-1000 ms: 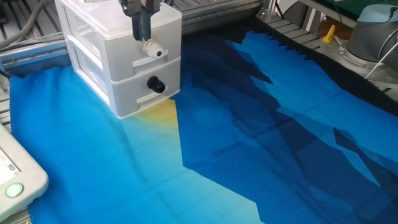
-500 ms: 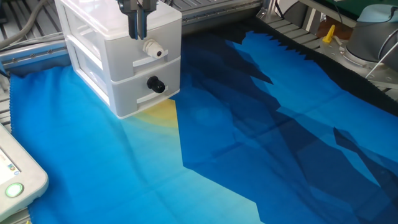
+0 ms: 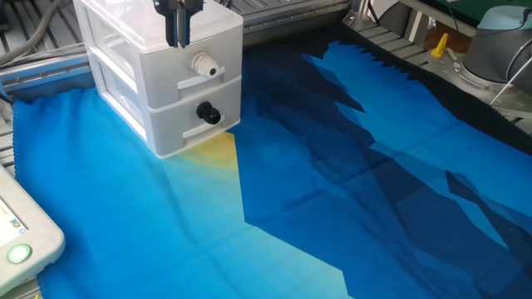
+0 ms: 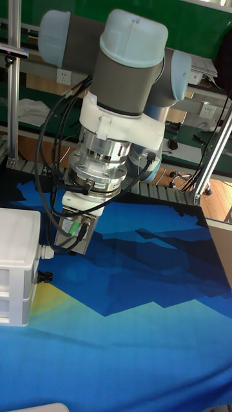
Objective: Grasp the handle and close the drawer
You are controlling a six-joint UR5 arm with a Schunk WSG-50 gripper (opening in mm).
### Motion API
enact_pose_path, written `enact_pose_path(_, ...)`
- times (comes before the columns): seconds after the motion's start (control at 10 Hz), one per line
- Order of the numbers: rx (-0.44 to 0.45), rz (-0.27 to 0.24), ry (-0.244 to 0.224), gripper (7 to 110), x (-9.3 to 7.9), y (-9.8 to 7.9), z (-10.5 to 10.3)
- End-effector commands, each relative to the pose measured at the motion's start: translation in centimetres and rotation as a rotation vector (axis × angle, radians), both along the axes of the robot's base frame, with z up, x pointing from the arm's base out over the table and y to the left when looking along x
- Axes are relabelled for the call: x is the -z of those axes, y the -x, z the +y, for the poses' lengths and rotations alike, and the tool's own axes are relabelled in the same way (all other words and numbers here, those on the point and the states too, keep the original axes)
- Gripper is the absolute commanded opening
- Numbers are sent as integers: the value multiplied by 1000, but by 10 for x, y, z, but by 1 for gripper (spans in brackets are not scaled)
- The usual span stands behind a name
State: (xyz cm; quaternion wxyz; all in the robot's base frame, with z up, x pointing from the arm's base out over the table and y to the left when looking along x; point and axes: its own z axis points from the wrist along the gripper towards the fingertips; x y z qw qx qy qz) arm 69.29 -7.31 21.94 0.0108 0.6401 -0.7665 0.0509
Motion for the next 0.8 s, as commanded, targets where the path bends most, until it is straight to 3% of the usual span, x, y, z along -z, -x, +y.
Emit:
enact_pose_path(0.0,-3,-6,8,7,-1,-1,-6)
enact_pose_path(0.5,6,-42,50,7,-3,-10,-6)
enact_pose_path(0.7,12,-39,19,7,-1,-8,-3)
